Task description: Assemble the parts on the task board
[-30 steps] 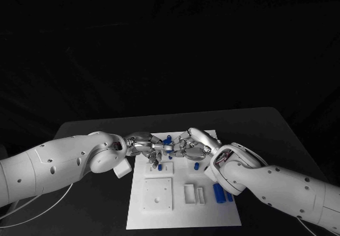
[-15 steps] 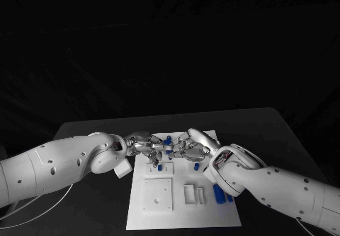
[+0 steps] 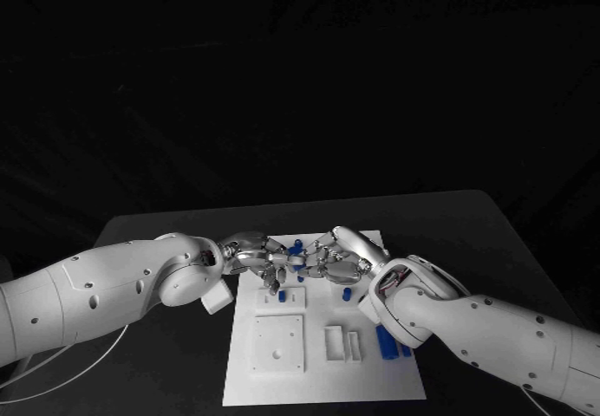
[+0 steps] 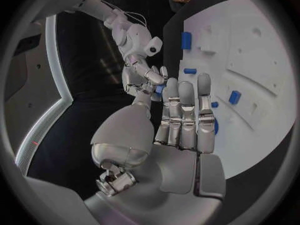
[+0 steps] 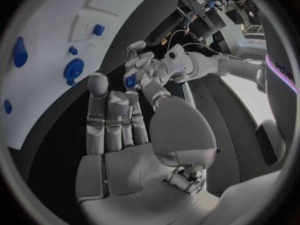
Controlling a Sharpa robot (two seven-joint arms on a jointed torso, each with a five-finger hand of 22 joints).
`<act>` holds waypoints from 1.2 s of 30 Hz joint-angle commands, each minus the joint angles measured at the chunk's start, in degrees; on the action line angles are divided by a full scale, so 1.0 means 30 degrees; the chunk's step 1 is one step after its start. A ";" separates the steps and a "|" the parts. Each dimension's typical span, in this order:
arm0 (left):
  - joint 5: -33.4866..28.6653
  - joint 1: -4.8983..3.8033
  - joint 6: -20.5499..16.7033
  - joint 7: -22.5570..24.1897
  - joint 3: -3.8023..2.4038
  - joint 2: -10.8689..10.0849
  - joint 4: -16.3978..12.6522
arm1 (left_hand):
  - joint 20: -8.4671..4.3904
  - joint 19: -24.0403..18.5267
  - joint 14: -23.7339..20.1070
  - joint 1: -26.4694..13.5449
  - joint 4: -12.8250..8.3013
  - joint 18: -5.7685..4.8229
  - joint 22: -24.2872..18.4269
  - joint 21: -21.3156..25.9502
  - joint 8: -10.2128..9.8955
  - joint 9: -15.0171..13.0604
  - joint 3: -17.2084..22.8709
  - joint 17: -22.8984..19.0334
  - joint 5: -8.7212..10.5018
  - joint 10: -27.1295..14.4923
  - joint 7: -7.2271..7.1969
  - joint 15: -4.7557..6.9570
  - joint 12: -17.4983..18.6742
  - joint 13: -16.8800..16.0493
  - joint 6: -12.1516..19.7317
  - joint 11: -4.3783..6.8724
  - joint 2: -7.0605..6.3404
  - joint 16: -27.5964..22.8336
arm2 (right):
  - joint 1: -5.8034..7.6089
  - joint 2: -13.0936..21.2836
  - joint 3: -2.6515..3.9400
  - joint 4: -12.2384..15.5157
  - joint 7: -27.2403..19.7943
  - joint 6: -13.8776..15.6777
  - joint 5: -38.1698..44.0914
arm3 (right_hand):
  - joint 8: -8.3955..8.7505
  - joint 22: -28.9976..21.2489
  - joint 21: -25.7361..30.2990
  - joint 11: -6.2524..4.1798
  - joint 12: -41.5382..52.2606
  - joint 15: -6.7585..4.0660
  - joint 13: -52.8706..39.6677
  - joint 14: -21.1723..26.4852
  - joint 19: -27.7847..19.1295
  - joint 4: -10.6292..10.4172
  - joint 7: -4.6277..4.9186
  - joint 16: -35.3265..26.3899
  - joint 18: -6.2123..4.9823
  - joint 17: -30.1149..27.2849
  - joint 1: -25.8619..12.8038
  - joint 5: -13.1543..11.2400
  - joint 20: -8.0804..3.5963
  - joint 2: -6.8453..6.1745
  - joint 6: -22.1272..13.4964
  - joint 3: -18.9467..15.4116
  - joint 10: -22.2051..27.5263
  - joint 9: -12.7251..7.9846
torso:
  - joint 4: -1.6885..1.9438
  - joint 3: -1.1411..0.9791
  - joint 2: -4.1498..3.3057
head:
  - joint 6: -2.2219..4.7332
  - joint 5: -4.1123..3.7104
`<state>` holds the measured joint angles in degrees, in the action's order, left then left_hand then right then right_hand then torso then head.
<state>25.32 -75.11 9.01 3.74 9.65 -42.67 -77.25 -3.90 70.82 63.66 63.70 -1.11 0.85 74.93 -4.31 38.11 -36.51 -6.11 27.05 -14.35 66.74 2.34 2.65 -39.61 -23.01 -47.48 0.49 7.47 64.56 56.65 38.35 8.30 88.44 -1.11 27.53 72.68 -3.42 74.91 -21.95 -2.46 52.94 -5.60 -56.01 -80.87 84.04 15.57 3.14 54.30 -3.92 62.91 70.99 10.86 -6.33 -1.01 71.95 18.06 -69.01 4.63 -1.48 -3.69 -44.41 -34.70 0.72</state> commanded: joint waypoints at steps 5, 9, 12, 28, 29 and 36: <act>0.0108 -0.0017 0.0120 0.0178 -0.0010 0.0058 -0.0075 | 0.0070 -0.0159 -0.0173 -0.0076 0.0114 -0.0024 0.0235 0.0055 -0.0072 0.0046 0.0055 -0.0026 -0.0052 -0.0196 0.0010 -0.0013 -0.0080 0.0029 0.0128 -0.0003 0.0206 0.0087 | -0.0037 -0.0080 0.0004 0.0065 0.0431 0.0633 -0.0027 | -0.0094 0.0928 -0.0091 -0.0001 -0.0079 0.0030 -0.0020 -0.0143 0.0557 -0.0018 -0.0255 -0.0024 0.0174 0.0020 -0.0062 -0.0036 -0.0139 0.0069 0.1388 0.0181 -0.0143 0.1009 | -0.0009 -0.0006 0.0000 | 0.0024 -0.0029; 0.0130 -0.0016 0.0155 0.0192 -0.0010 0.0073 -0.0097 | 0.0076 -0.0180 -0.0203 -0.0116 0.0170 -0.0029 0.0236 0.0055 -0.0048 0.0046 0.0051 -0.0029 -0.0062 -0.0214 0.0001 -0.0018 -0.0081 0.0038 0.0118 -0.0003 0.0250 0.0101 | -0.0045 -0.0139 0.0004 0.0054 0.0583 0.0724 -0.0025 | -0.0096 0.0929 -0.0108 -0.0003 -0.0080 0.0029 -0.0025 -0.0151 0.0568 -0.0019 -0.0259 -0.0026 0.0173 0.0019 -0.0079 -0.0066 -0.0140 0.0049 0.1403 0.0223 -0.0155 0.1012 | -0.0006 -0.0006 -0.0002 | 0.0037 -0.0043; 0.0138 -0.0016 0.0113 0.0225 -0.0010 0.0082 -0.0100 | 0.0079 -0.0194 -0.0222 -0.0099 0.0196 -0.0029 0.0236 0.0054 -0.0066 0.0066 0.0092 -0.0033 -0.0095 -0.0232 0.0009 -0.0023 -0.0081 0.0045 0.0155 -0.0008 0.0336 0.0114 | -0.0053 -0.0179 0.0005 0.0038 0.0651 0.0725 -0.0028 | -0.0096 0.0929 -0.0108 -0.0003 -0.0080 0.0029 -0.0025 -0.0151 0.0568 -0.0019 -0.0259 -0.0026 0.0173 0.0019 -0.0079 -0.0066 -0.0140 0.0049 0.1403 0.0223 -0.0155 0.1012 | -0.0004 -0.0004 0.0001 | 0.0049 -0.0048; 0.0138 -0.0015 -0.0095 0.0386 -0.0009 0.0173 -0.0058 | 0.0111 -0.0251 -0.0303 0.0285 0.0046 -0.0006 0.0208 0.0061 -0.0216 0.0257 0.0756 -0.0131 -0.0261 -0.0353 0.0044 -0.0056 0.0017 0.0148 0.0391 -0.0044 0.1313 0.0098 | -0.0136 -0.0324 0.0005 -0.0005 0.0803 0.0547 -0.0163 | -0.0094 0.0919 -0.0077 -0.0006 -0.0090 0.0026 -0.0033 -0.0164 0.0575 -0.0034 -0.0262 -0.0025 0.0170 0.0022 -0.0110 -0.0054 -0.0142 0.0010 0.1407 0.0294 -0.0173 0.1014 | -0.0009 0.0000 0.0000 | 0.0038 0.0003; 0.0137 -0.0015 -0.0089 0.0390 -0.0009 0.0176 -0.0056 | 0.0112 -0.0254 -0.0306 0.0323 -0.0022 -0.0005 0.0209 0.0059 -0.0219 0.0267 0.0827 -0.0136 -0.0283 -0.0364 0.0040 -0.0056 0.0027 0.0157 0.0406 -0.0046 0.1380 0.0102 | -0.0137 -0.0326 0.0005 -0.0004 0.0806 0.0545 -0.0165 | -0.0094 0.0919 -0.0077 -0.0006 -0.0090 0.0026 -0.0033 -0.0164 0.0575 -0.0034 -0.0262 -0.0025 0.0170 0.0022 -0.0110 -0.0054 -0.0142 0.0010 0.1407 0.0294 -0.0173 0.1014 | -0.0009 0.0000 0.0000 | 0.0038 0.0003; 0.0117 -0.0015 -0.0008 0.0458 -0.0009 0.0204 -0.0049 | 0.0097 -0.0310 -0.0372 0.0544 -0.1278 -0.0005 0.0254 0.0041 -0.0297 0.0394 0.1806 -0.0172 -0.2613 -0.0404 0.0036 -0.0046 0.0170 0.0281 0.0581 -0.0041 0.1701 0.0146 | -0.0144 -0.0369 0.0005 -0.0004 0.0869 0.0564 -0.0176 | -0.0094 0.0919 -0.0077 -0.0006 -0.0090 0.0026 -0.0033 -0.0164 0.0575 -0.0034 -0.0262 -0.0025 0.0170 0.0022 -0.0110 -0.0054 -0.0142 0.0010 0.1407 0.0294 -0.0173 0.1014 | -0.0005 -0.0008 -0.0005 | 0.0039 0.0009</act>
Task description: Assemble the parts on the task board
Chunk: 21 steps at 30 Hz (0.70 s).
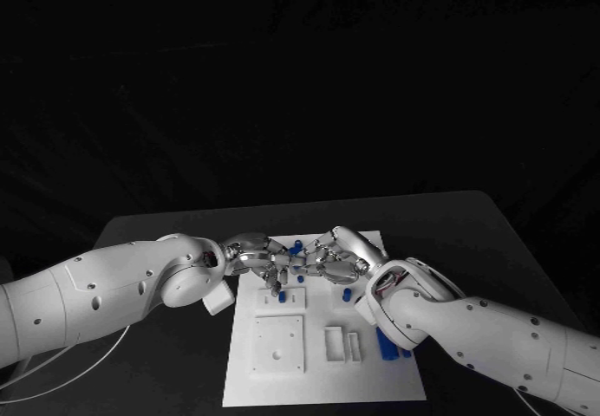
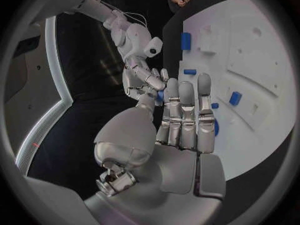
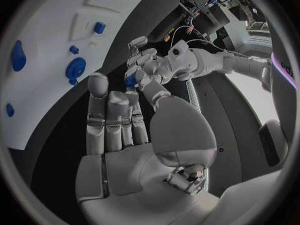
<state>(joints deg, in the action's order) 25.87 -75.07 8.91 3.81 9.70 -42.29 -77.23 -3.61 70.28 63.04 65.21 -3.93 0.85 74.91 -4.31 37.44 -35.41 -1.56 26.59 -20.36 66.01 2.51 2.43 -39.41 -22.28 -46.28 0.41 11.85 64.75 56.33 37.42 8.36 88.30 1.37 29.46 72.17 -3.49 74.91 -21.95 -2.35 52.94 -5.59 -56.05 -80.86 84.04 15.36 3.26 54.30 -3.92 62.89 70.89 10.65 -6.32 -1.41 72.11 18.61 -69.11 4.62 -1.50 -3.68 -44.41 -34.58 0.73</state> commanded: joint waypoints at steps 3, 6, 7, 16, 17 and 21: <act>-0.0106 -0.0027 0.0032 0.0472 -0.0026 0.0079 -0.0049 | -0.0002 -0.0147 -0.0183 -0.0316 -0.0929 0.0007 0.0300 0.0022 -0.0030 0.0021 0.0939 -0.0029 -0.1380 -0.0133 0.0012 0.0031 0.0161 0.0094 0.0246 -0.0008 0.0305 0.0120 | -0.0037 -0.0066 -0.0014 0.0042 0.0054 -0.0090 -0.0005 | -0.0074 0.0919 -0.0078 -0.0046 -0.0100 0.0017 -0.0032 -0.0179 0.0588 0.0033 -0.0307 -0.0022 0.0170 0.0035 -0.0101 0.0058 -0.0147 0.0114 0.1364 0.0168 -0.0156 0.1020 | -0.0005 -0.0009 -0.0003 | 0.0002 0.0004; -0.0137 -0.0027 0.0041 0.0509 -0.0027 0.0081 -0.0046 | -0.0008 -0.0159 -0.0196 -0.0541 -0.1536 0.0019 0.0331 -0.0001 0.0051 -0.0024 0.1544 -0.0033 -0.1539 -0.0108 0.0038 0.0033 0.0188 0.0128 0.0294 -0.0015 0.0396 0.0155 | -0.0038 -0.0069 -0.0014 0.0038 0.0080 -0.0105 -0.0006 | -0.0074 0.0919 -0.0078 -0.0046 -0.0100 0.0017 -0.0032 -0.0179 0.0588 0.0033 -0.0307 -0.0022 0.0170 0.0035 -0.0101 0.0058 -0.0147 0.0114 0.1364 0.0168 -0.0156 0.1020 | -0.0008 -0.0002 -0.0003 | -0.0003 0.0003; -0.0143 -0.0027 0.0050 0.0517 -0.0027 0.0081 -0.0046 | -0.0011 -0.0161 -0.0193 -0.0544 -0.1649 0.0022 0.0337 -0.0006 0.0063 -0.0033 0.1652 -0.0033 -0.1593 -0.0095 0.0044 0.0035 0.0190 0.0134 0.0303 -0.0014 0.0432 0.0161 | -0.0038 -0.0071 -0.0014 0.0037 0.0087 -0.0108 -0.0006 | -0.0074 0.0919 -0.0078 -0.0046 -0.0100 0.0017 -0.0032 -0.0179 0.0588 0.0033 -0.0307 -0.0022 0.0170 0.0035 -0.0101 0.0058 -0.0147 0.0114 0.1364 0.0168 -0.0156 0.1020 | -0.0008 -0.0002 -0.0003 | -0.0003 0.0003; -0.0314 -0.0027 -0.0112 0.0639 -0.0028 0.0058 -0.0023 | -0.0036 -0.0237 -0.0203 -0.0578 -0.3171 0.0112 0.0423 -0.0237 0.0269 -0.0216 0.2857 0.0003 -0.1735 0.0018 0.0187 0.0047 0.0204 0.0185 0.0293 -0.0043 0.1055 0.0303 | -0.0040 -0.0078 -0.0014 -0.0009 0.0151 -0.0343 -0.0014 | -0.0068 0.0859 0.0197 -0.0040 -0.0344 0.0029 0.0156 -0.0116 0.0540 -0.0007 -0.0310 -0.0156 0.0150 -0.0052 -0.0129 0.0154 -0.0139 0.0066 0.1334 0.0114 -0.0030 0.1009 | -0.0002 -0.0008 0.0001 | -0.0015 -0.0011; -0.0381 -0.0028 -0.0150 0.0655 -0.0028 0.0054 -0.0015 | -0.0039 -0.0249 -0.0201 -0.0669 -0.3267 0.0118 0.0422 -0.0279 0.0268 -0.0221 0.2897 0.0007 -0.1727 0.0030 0.0179 0.0050 0.0193 0.0183 0.0260 -0.0039 0.1101 0.0319 | -0.0040 -0.0077 -0.0014 -0.0020 0.0150 -0.0369 -0.0027 | -0.0067 0.0847 0.0256 -0.0037 -0.0409 0.0035 0.0206 -0.0091 0.0526 -0.0036 -0.0316 -0.0193 0.0138 -0.0076 -0.0141 0.0259 -0.0135 0.0051 0.1316 0.0047 0.0016 0.0999 | -0.0002 -0.0008 0.0001 | -0.0015 -0.0011; -0.0612 -0.0028 -0.0269 0.0700 -0.0028 0.0043 0.0016 | -0.0040 -0.0337 -0.0227 -0.1261 -0.3474 0.0118 0.0422 -0.0398 0.0254 -0.0252 0.3214 0.0011 -0.2130 0.0020 0.0169 0.0051 0.0193 0.0185 0.0123 -0.0046 0.1412 0.0346 | -0.0040 -0.0084 -0.0014 -0.0080 0.0125 -0.0374 -0.0121 | -0.0062 0.0773 0.0682 0.0013 -0.0738 0.0084 0.0462 0.0017 0.0454 -0.0184 -0.0299 -0.0401 0.0016 -0.0233 -0.0007 0.0437 -0.0075 0.0105 0.1181 -0.0407 0.0399 0.0891 | -0.0001 -0.0010 -0.0005 | -0.0022 -0.0027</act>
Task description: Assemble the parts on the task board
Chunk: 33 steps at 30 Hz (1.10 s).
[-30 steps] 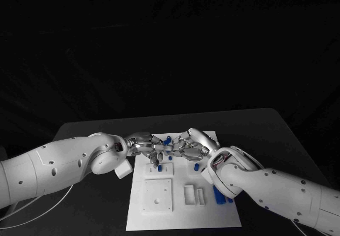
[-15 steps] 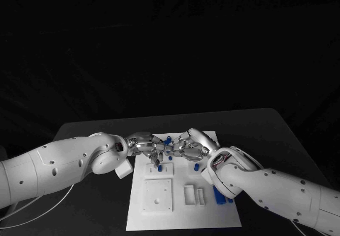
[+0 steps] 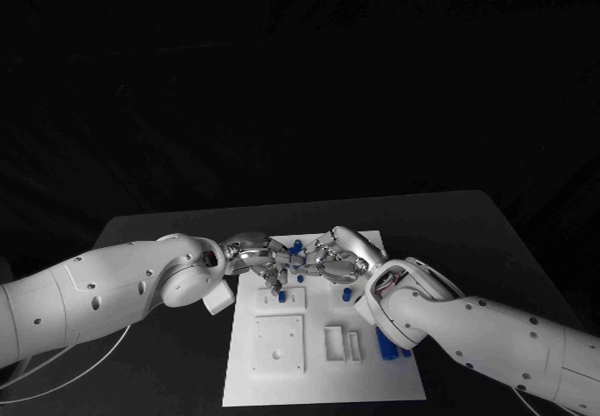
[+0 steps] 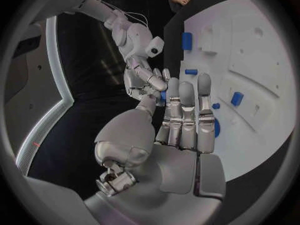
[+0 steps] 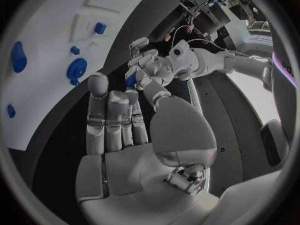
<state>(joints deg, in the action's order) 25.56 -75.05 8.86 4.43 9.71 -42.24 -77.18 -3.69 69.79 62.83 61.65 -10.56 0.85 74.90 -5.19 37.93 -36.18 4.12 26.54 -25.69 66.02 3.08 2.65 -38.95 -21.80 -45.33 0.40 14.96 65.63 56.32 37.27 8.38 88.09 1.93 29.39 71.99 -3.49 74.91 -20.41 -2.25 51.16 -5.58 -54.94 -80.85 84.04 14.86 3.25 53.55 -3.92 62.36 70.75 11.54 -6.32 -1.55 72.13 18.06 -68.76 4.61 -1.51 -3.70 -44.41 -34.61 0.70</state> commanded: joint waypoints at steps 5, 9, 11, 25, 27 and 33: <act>-0.0602 -0.0035 -0.0464 0.0529 -0.0033 0.0018 0.0009 | -0.0033 -0.0237 -0.0141 -0.0549 -0.1530 0.0130 0.0428 -0.0289 0.0138 -0.0163 0.1912 0.0037 -0.0544 0.0044 -0.0037 0.0002 -0.0021 -0.0010 -0.0240 -0.0026 0.0389 0.0113 | -0.0035 -0.0014 -0.0021 -0.0086 -0.0170 -0.0329 -0.0373 | -0.0031 0.0524 0.1477 0.0183 -0.0683 0.0241 0.0592 0.0474 0.0206 -0.0533 -0.0162 -0.0818 -0.0158 -0.0505 -0.0170 0.1092 0.0066 0.0075 0.0047 -0.1434 0.1262 0.0444 | -0.0011 -0.0004 0.0001 | -0.0026 -0.0012; -0.0626 -0.0036 -0.0711 0.0545 -0.0033 -0.0009 0.0013 | -0.0092 -0.0240 -0.0097 -0.0616 -0.1801 0.0146 0.0456 -0.0473 0.0288 -0.0318 0.2274 0.0077 -0.0979 0.0114 -0.0081 0.0068 -0.0114 -0.0055 -0.0334 0.0009 0.0314 0.0214 | -0.0035 0.0029 -0.0022 -0.0151 -0.0279 -0.0294 -0.0693 | -0.0007 -0.0073 0.3591 0.0574 -0.1565 0.0552 0.1478 0.1449 -0.0349 -0.0914 0.0430 -0.2245 -0.0323 -0.1482 -0.0593 0.1861 0.0344 -0.0298 -0.1774 -0.2200 0.1862 -0.0171 | -0.0008 -0.0009 0.0005 | -0.0008 -0.0005; -0.0631 -0.0037 -0.0830 0.0540 -0.0033 -0.0024 0.0017 | -0.0126 -0.0272 -0.0095 -0.0649 -0.1881 0.0143 0.0463 -0.0619 0.0317 -0.0368 0.2530 0.0099 -0.1004 0.0134 -0.0097 0.0093 -0.0160 -0.0077 -0.0378 0.0026 0.0241 0.0273 | -0.0035 0.0064 -0.0022 -0.0181 -0.0336 -0.0300 -0.0813 | -0.0047 -0.0272 0.3803 0.0675 -0.1801 0.0658 0.2007 0.1533 -0.0356 -0.1089 0.0558 -0.2384 -0.0433 -0.1694 -0.0528 0.2123 0.0480 -0.0348 -0.2270 -0.2661 0.1836 -0.0214 | -0.0004 -0.0008 0.0007 | -0.0006 -0.0005; -0.0366 -0.0037 -0.0991 0.0473 -0.0030 -0.0065 0.0047 | -0.0185 -0.0840 -0.0139 -0.0524 -0.1910 0.0184 0.0445 -0.1773 -0.0053 -0.0340 0.3757 0.0032 -0.1001 0.0212 -0.0145 0.0149 -0.0103 -0.0019 -0.0818 0.0057 -0.0425 0.0306 | -0.0036 0.0168 -0.0025 -0.0304 -0.0555 -0.0553 -0.1128 | -0.0024 -0.0855 0.4496 0.0888 -0.1352 0.0833 0.3807 0.1763 -0.0116 -0.1529 0.0916 -0.2200 -0.0638 -0.2431 -0.0006 0.2385 0.0718 -0.0249 -0.3412 -0.4050 0.2145 -0.0281 | 0.0009 -0.0008 -0.0010 | -0.0018 -0.0015; -0.0333 -0.0037 -0.0944 0.0475 -0.0030 -0.0069 0.0045 | -0.0187 -0.0869 -0.0142 -0.0505 -0.1919 0.0188 0.0443 -0.1829 -0.0062 -0.0347 0.3794 0.0031 -0.1025 0.0223 -0.0153 0.0156 -0.0102 -0.0018 -0.0848 0.0059 -0.0465 0.0311 | -0.0038 0.0163 -0.0025 -0.0338 -0.0569 -0.0635 -0.1145 | -0.0025 -0.0841 0.4677 0.0906 -0.0889 0.0840 0.4534 0.1863 -0.0033 -0.1538 0.0933 -0.1976 -0.0651 -0.2739 0.0090 0.2416 0.0732 -0.0189 -0.3432 -0.4257 0.2321 -0.0278 | 0.0009 -0.0006 -0.0007 | -0.0006 -0.0019; -0.0282 -0.0037 -0.0890 0.0481 -0.0030 -0.0057 0.0056 | -0.0194 -0.0914 -0.0140 -0.0482 -0.1891 0.0184 0.0437 -0.1916 -0.0107 -0.0337 0.3843 0.0036 -0.1010 0.0234 -0.0149 0.0158 -0.0091 -0.0011 -0.0894 0.0057 -0.0524 0.0326 | -0.0058 0.0129 -0.0025 -0.0380 -0.0668 -0.0903 -0.1209 | -0.0025 -0.0757 0.4749 0.0873 -0.0670 0.0833 0.4814 0.1885 0.0015 -0.1456 0.0900 -0.1855 -0.0653 -0.2863 0.0155 0.2473 0.0727 -0.0093 -0.3337 -0.4181 0.2378 -0.0278 | 0.0002 -0.0003 -0.0005 | -0.0005 -0.0016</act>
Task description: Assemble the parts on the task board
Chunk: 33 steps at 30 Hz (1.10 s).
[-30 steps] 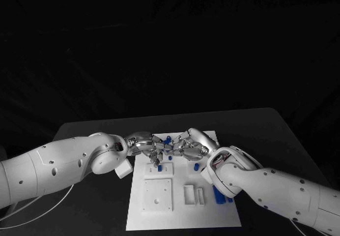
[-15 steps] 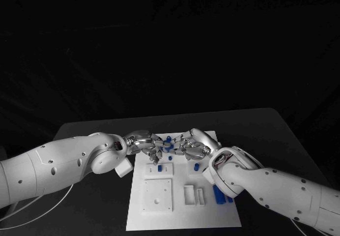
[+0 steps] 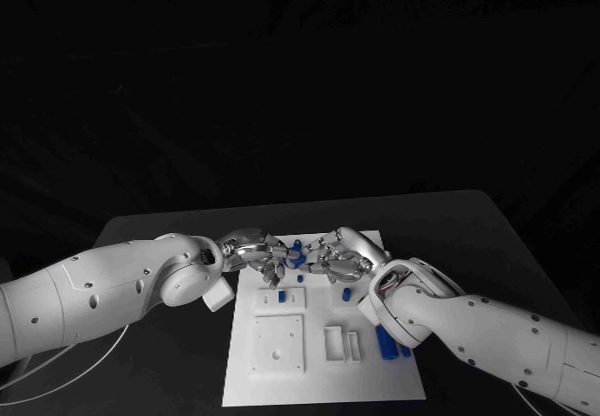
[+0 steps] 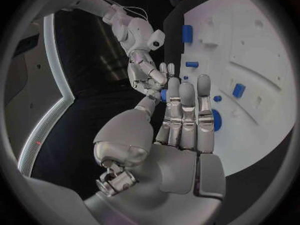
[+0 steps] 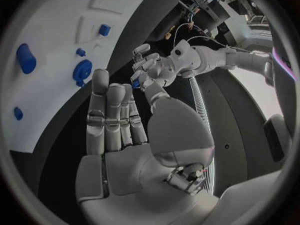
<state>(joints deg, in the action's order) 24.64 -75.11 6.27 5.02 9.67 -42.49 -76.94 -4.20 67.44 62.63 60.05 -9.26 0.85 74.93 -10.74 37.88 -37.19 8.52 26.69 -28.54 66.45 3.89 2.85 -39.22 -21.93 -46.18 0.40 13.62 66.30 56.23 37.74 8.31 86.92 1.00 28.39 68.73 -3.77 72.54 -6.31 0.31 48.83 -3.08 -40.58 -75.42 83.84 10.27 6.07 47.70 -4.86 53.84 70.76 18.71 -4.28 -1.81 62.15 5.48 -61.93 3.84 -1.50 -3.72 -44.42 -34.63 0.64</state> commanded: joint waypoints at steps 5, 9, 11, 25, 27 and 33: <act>0.0038 -0.0017 -0.0013 0.0316 -0.0014 0.0038 -0.0011 | -0.0023 -0.0137 -0.0068 0.0050 -0.2332 0.0186 0.0428 -0.0109 -0.0101 -0.0008 0.2384 -0.0017 -0.0053 0.0100 -0.0420 0.0091 0.0006 0.0035 -0.0619 0.0058 -0.0071 0.0100 | -0.0069 -0.0076 -0.0002 0.0002 -0.0466 -0.0847 -0.0196 | 0.0070 0.0145 0.0031 0.0001 0.0171 -0.0020 0.0080 0.0075 0.0086 0.0223 -0.0057 0.0147 -0.0332 -0.0035 0.0115 0.0192 0.0027 0.0035 0.0079 0.0202 0.0104 -0.0025 | -0.0004 0.0005 -0.0001 | -0.0008 0.0002; 0.0042 -0.0017 0.0072 0.0358 -0.0014 0.0056 -0.0009 | -0.0021 -0.0153 -0.0069 0.0055 -0.2330 0.0186 0.0424 -0.0134 -0.0112 -0.0011 0.2373 -0.0021 -0.0026 0.0098 -0.0422 0.0091 0.0012 0.0038 -0.0624 0.0057 -0.0087 0.0095 | -0.0104 -0.0121 -0.0002 -0.0026 -0.0555 -0.1076 -0.0261 | 0.0072 0.0270 0.0032 -0.0011 0.0231 -0.0030 0.0134 0.0085 0.0076 0.0384 -0.0071 0.0185 -0.0325 -0.0058 0.0009 0.0289 0.0013 0.0057 0.0145 0.0427 0.0115 -0.0028 | 0.0002 0.0003 -0.0002 | -0.0036 0.0003; 0.0043 -0.0017 0.0143 0.0382 -0.0014 0.0066 -0.0010 | -0.0020 -0.0171 -0.0080 0.0080 -0.2332 0.0185 0.0421 -0.0147 -0.0127 -0.0008 0.2368 -0.0024 -0.0001 0.0096 -0.0427 0.0091 0.0014 0.0039 -0.0627 0.0058 -0.0099 0.0089 | -0.0125 -0.0145 -0.0002 -0.0040 -0.0600 -0.1174 -0.0297 | 0.0071 0.0311 0.0044 -0.0016 0.0251 -0.0032 0.0149 0.0089 0.0060 0.0433 -0.0079 0.0201 -0.0322 -0.0060 -0.0023 0.0335 0.0014 0.0075 0.0191 0.0496 0.0117 -0.0027 | 0.0004 0.0002 -0.0003 | -0.0044 -0.0002; 0.0197 -0.0017 0.0076 0.0262 -0.0014 0.0083 0.0094 | -0.0025 -0.0216 -0.0104 0.0135 -0.2323 0.0178 0.0421 -0.0231 -0.0186 0.0001 0.2321 -0.0021 0.0022 0.0098 -0.0442 0.0097 0.0010 0.0037 -0.0692 0.0063 -0.0120 0.0110 | -0.0265 -0.0060 -0.0002 0.0049 -0.1262 -0.0945 -0.0444 | 0.0057 0.0584 -0.0012 -0.0197 0.0378 -0.0165 0.0149 -0.0019 0.0157 0.0665 -0.0367 0.0317 -0.0261 -0.0031 -0.0169 0.0750 -0.0104 0.0212 0.1104 0.0901 0.0002 0.0014 | -0.0011 -0.0013 0.0004 | -0.0048 0.0002; 0.0232 -0.0017 -0.0011 0.0206 -0.0014 0.0089 0.0118 | -0.0026 -0.0215 -0.0103 0.0138 -0.2324 0.0179 0.0421 -0.0235 -0.0186 0.0000 0.2321 -0.0021 0.0021 0.0099 -0.0441 0.0097 0.0009 0.0036 -0.0692 0.0064 -0.0119 0.0112 | -0.0277 -0.0047 -0.0002 0.0097 -0.1344 -0.0905 -0.0478 | 0.0063 0.0669 -0.0031 -0.0223 0.0391 -0.0191 0.0142 -0.0040 0.0172 0.0745 -0.0403 0.0340 -0.0235 -0.0008 -0.0212 0.0841 -0.0140 0.0235 0.1236 0.1002 -0.0029 0.0006 | -0.0012 -0.0017 0.0001 | -0.0048 -0.0005; 0.0327 -0.0017 -0.0242 0.0032 -0.0014 0.0118 0.0208 | -0.0029 -0.0207 -0.0084 0.0151 -0.2330 0.0185 0.0420 -0.0264 -0.0189 -0.0009 0.2323 -0.0016 0.0015 0.0105 -0.0433 0.0099 0.0000 0.0031 -0.0693 0.0066 -0.0123 0.0130 | -0.0326 0.0007 -0.0002 0.0276 -0.1454 -0.0817 -0.0519 | 0.0053 0.0783 -0.0056 -0.0294 0.0427 -0.0237 0.0118 -0.0077 0.0200 0.0834 -0.0537 0.0368 -0.0212 0.0020 -0.0246 0.0870 -0.0179 0.0296 0.1686 0.1109 -0.0087 0.0032 | -0.0011 -0.0022 -0.0002 | -0.0044 -0.0020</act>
<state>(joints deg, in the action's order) 25.38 -75.10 6.46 5.02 9.70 -42.35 -76.42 -4.41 67.24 62.42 59.98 -10.10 0.85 74.91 -11.41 37.44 -37.24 9.36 26.69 -28.10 66.66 3.99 3.04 -39.22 -21.88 -46.68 0.19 13.09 66.33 55.36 38.03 8.35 87.02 -0.92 26.75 67.21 -3.48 74.84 -6.31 -0.21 49.90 -3.29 -40.15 -75.64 84.05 12.79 4.46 48.58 -4.84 53.84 70.20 21.08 -4.50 -1.26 67.06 8.36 -62.06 3.92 -1.53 -3.75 -44.41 -34.76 0.63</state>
